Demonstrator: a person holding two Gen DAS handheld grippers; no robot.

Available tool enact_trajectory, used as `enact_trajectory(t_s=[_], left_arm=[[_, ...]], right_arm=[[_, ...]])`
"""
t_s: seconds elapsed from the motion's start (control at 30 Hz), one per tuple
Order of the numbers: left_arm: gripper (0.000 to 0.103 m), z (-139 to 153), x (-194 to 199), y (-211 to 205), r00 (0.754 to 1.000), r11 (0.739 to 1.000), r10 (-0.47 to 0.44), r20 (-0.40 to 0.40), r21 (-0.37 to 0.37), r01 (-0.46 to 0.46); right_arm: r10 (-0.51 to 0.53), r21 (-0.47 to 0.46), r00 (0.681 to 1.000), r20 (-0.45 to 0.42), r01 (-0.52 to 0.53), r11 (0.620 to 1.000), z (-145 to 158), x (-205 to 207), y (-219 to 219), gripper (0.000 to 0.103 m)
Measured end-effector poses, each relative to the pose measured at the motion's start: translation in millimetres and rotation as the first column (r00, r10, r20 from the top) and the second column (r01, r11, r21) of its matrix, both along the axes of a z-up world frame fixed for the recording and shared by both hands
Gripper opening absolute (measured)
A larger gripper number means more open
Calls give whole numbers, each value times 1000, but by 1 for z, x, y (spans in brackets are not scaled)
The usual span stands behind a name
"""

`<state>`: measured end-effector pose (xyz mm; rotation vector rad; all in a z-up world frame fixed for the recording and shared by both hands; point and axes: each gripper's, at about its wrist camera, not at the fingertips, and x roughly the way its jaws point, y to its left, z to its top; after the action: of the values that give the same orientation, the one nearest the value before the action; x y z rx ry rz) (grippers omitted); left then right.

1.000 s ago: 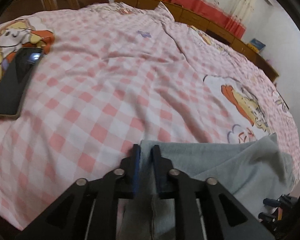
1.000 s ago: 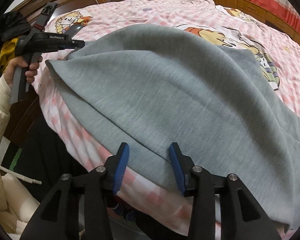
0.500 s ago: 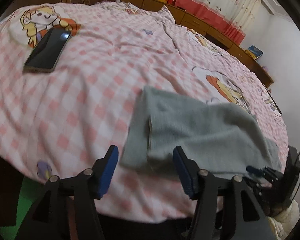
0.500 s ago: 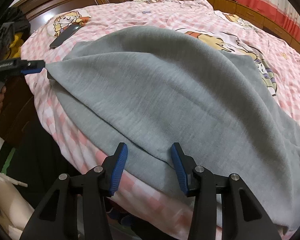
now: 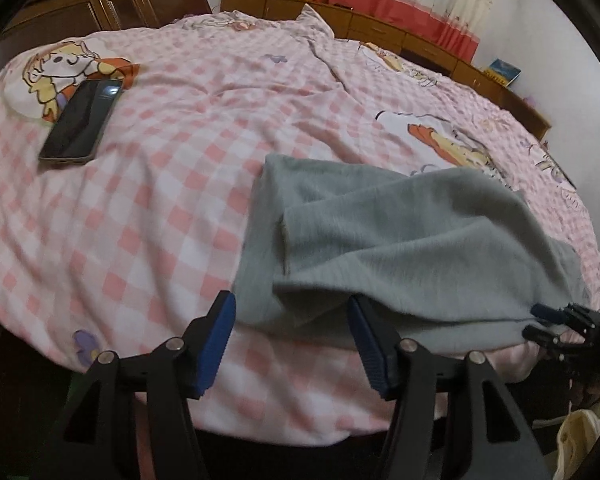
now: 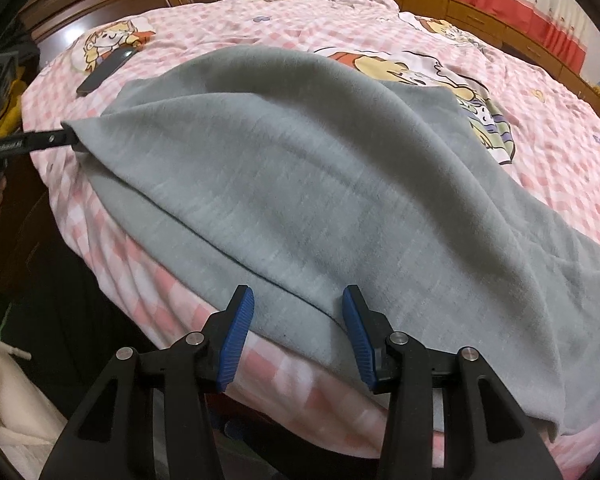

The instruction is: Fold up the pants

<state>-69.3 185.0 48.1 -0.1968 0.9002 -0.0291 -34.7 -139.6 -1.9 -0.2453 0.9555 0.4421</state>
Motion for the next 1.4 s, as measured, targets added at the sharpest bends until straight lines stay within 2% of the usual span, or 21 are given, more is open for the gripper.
enact_trajectory(t_s=[0.13,0.17,0.23,0.3,0.37,0.47,0.5,0.53,0.57,0.67,0.8,0.83,0.9,0.97,1.03,1.13,1.2,1.33,1.4], left_arm=[[58,-5,12,-3,1000,998,-16,24,-53,17],[44,-6,16,-4,999,997,-25,20,-70,26],[25,-9,24,-5,999,991,-53,-13,-123,51],[22,-8,26,-7,999,990,-51,-9,-135,49],[12,-3,26,-9,998,991,-53,18,-125,54],[6,6,25,-7,997,986,-51,52,-158,59],[6,8,25,-7,997,983,-50,55,-174,58],[5,10,26,-5,997,978,-49,55,-202,59],[5,13,27,-3,997,971,-52,55,-232,63],[5,20,29,-2,996,970,-56,71,-232,71],[6,16,30,-5,998,976,-62,32,-205,68],[9,13,28,-5,998,979,-56,15,-196,58],[23,8,21,-3,999,980,-43,-11,-196,40],[44,4,11,1,1000,981,-9,-23,-194,4],[51,0,3,4,999,987,29,-36,-154,-34],[53,-5,0,7,998,995,50,-46,-87,-54],[53,-5,3,7,998,996,57,-37,-67,-60],[52,-2,10,3,998,991,11,58,-133,-4],[24,0,18,-3,997,984,-35,66,-172,46]], right_arm=[[12,-40,1000,17,-12,999,-3,3,7,46],[13,-41,1000,17,-12,999,-3,4,8,46],[8,-31,1000,17,-7,1000,-3,7,7,46],[-3,-16,1000,16,3,1000,-3,9,5,46],[-15,-6,1000,17,15,1000,-4,13,5,45],[-33,17,999,17,33,999,-4,17,3,35],[-42,37,999,9,42,998,-4,18,1,20],[-54,64,999,-6,54,997,-4,21,-3,11],[-68,102,997,-29,70,992,-4,24,-8,7],[-80,170,995,-61,89,981,-3,27,-17,4],[-71,175,996,-57,80,981,-2,23,-16,4],[-65,170,997,-51,73,983,-1,22,-15,4],[-54,166,998,-43,60,984,0,21,-15,3],[-39,164,999,-37,44,986,2,20,-16,3],[-20,165,999,-30,24,986,6,18,-18,3],[6,155,1000,-10,-5,988,14,14,-17,3],[19,153,1000,-2,-18,988,21,12,-18,3],[30,151,1000,8,-31,988,29,11,-18,3],[37,155,999,5,-37,987,31,13,-19,3]])
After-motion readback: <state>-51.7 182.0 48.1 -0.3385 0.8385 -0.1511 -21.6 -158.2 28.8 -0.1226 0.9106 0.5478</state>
